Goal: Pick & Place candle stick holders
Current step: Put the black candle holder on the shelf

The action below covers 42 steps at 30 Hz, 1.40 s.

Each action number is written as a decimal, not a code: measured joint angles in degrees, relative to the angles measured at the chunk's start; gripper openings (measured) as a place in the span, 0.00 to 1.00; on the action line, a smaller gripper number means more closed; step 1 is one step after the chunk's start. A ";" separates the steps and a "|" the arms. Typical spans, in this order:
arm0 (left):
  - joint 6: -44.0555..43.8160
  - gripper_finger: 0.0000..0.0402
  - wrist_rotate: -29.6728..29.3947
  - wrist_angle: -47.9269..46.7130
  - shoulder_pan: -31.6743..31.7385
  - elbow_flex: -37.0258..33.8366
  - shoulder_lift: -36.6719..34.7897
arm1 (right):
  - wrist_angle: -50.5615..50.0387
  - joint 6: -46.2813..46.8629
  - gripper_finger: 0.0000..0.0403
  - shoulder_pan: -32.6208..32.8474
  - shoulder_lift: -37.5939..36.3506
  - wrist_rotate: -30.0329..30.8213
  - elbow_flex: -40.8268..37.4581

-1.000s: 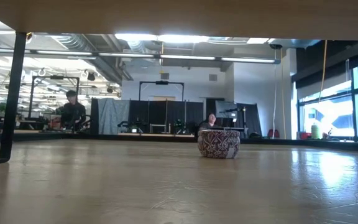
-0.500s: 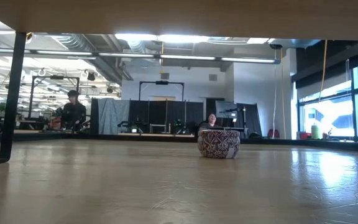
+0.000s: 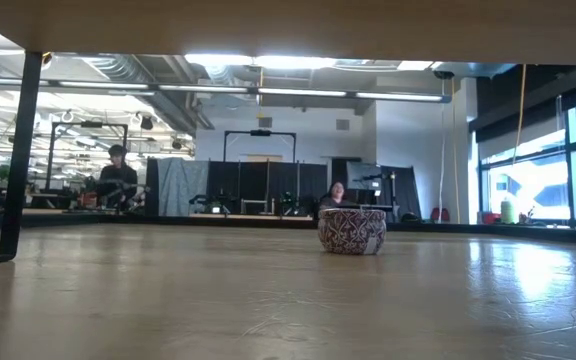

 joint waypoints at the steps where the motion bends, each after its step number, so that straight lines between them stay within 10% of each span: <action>1: -0.59 0.01 -0.02 0.12 -0.52 0.00 0.14 | 0.22 0.03 0.02 -0.19 0.88 0.35 0.00; 19: -5.81 0.00 0.13 0.86 -4.27 0.00 3.04 | 5.28 -0.03 0.02 -1.16 5.12 0.63 3.03; 28: 1.29 0.00 0.04 6.41 -4.19 0.01 2.90 | 3.18 -6.97 0.02 -3.71 5.10 -9.22 11.62; 42: 5.37 0.00 0.06 10.67 -2.99 0.00 2.87 | -28.87 -8.71 0.02 -12.78 0.18 -24.18 25.48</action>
